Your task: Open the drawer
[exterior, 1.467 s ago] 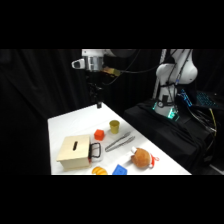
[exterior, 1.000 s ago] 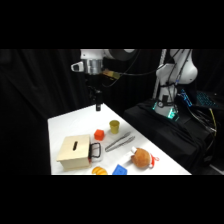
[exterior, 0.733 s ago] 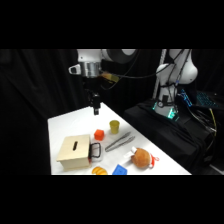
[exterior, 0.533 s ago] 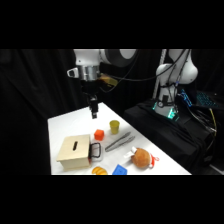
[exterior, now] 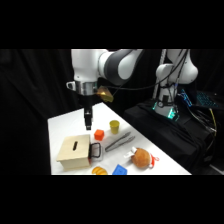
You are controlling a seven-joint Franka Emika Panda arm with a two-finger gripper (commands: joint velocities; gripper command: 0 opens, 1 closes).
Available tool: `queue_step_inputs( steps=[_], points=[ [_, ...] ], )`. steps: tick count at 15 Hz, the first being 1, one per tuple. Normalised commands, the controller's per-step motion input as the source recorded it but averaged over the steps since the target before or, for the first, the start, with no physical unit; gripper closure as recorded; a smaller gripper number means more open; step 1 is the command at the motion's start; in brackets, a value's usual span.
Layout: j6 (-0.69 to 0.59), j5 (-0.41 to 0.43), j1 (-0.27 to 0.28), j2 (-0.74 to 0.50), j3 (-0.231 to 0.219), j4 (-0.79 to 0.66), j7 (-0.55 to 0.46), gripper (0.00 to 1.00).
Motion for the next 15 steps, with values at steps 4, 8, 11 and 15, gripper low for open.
queue_step_inputs(
  steps=[4, 8, 11, 15],
  points=[
    [0.25, -0.074, 0.113, 0.23, -0.092, 0.12, 0.19, 0.00],
    [0.15, -0.060, 0.122, 0.10, -0.110, 0.03, 0.14, 0.00],
    [0.13, -0.044, 0.096, 0.04, -0.098, -0.02, 0.10, 0.00],
    [0.14, -0.018, 0.073, 0.04, -0.079, -0.04, 0.07, 0.00]
  ],
)
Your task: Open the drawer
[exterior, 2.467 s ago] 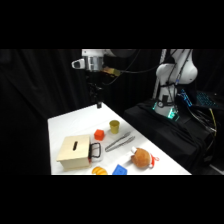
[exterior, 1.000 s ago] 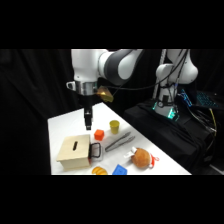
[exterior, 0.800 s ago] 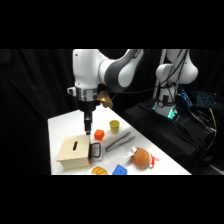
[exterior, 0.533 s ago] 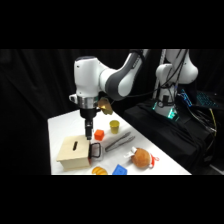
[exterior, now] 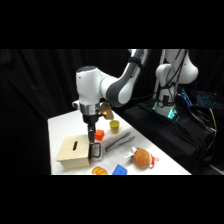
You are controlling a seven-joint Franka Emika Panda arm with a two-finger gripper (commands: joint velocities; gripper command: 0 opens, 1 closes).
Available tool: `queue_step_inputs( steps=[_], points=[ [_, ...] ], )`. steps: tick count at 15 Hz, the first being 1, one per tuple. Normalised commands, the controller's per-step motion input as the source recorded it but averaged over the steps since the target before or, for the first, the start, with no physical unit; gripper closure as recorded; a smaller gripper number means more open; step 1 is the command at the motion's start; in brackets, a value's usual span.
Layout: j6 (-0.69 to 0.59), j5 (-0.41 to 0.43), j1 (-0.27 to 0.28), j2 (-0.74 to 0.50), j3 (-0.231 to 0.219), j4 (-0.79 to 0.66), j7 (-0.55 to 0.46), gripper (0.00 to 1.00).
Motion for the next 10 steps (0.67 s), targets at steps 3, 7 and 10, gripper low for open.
queue_step_inputs(
  steps=[3, 7, 10],
  points=[
    [0.17, 0.016, 0.062, 0.06, -0.055, -0.03, 0.03, 0.00],
    [0.20, 0.022, 0.075, 0.07, -0.059, -0.01, 0.03, 0.00],
    [0.18, 0.044, 0.072, 0.07, -0.063, 0.01, 0.02, 0.00]
  ],
)
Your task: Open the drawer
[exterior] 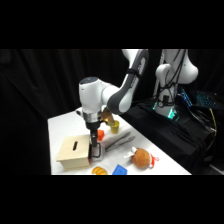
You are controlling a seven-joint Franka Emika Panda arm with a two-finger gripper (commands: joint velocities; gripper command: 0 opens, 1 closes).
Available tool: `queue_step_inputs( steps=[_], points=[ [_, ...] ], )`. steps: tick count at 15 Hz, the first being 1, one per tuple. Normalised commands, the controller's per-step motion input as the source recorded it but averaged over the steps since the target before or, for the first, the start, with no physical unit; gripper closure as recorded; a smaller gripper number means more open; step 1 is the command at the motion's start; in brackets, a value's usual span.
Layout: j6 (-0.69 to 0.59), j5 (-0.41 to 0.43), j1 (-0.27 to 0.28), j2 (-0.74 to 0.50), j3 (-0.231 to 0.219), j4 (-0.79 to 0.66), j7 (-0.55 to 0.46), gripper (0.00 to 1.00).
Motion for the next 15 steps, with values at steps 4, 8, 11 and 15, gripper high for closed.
queue_step_inputs(
  steps=[4, 8, 11, 15],
  points=[
    [0.20, 0.074, 0.066, 0.06, -0.058, -0.01, 0.00, 0.00],
    [0.23, 0.095, 0.060, 0.08, -0.059, 0.01, -0.01, 0.00],
    [0.29, 0.078, 0.089, 0.09, -0.091, -0.01, 0.00, 0.00],
    [0.27, 0.090, 0.099, 0.06, -0.101, -0.03, -0.01, 0.00]
  ],
)
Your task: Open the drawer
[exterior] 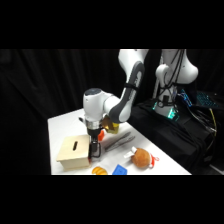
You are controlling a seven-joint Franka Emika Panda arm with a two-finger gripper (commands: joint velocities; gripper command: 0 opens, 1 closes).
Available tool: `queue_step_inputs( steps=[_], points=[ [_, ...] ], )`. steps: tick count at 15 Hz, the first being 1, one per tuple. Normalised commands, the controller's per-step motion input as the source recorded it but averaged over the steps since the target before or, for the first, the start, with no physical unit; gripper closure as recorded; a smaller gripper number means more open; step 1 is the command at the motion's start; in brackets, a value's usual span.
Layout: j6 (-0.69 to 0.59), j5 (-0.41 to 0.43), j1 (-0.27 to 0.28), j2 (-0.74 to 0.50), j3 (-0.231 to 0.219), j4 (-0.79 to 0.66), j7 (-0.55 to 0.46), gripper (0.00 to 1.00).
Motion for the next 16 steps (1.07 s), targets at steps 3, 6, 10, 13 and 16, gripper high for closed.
queue_step_inputs(
  steps=[3, 6, 10, 13, 16],
  points=[
    [0.25, 0.095, 0.112, 0.00, -0.109, -0.09, -0.02, 0.00],
    [0.22, 0.086, 0.151, -0.11, -0.117, -0.21, 0.00, 0.00],
    [0.22, 0.041, 0.231, -0.35, -0.132, -0.47, 0.03, 0.00],
    [0.20, -0.028, 0.264, -0.49, -0.153, -0.58, 0.06, 0.00],
    [0.13, -0.079, 0.212, -0.49, -0.132, -0.54, 0.06, 0.00]
  ],
)
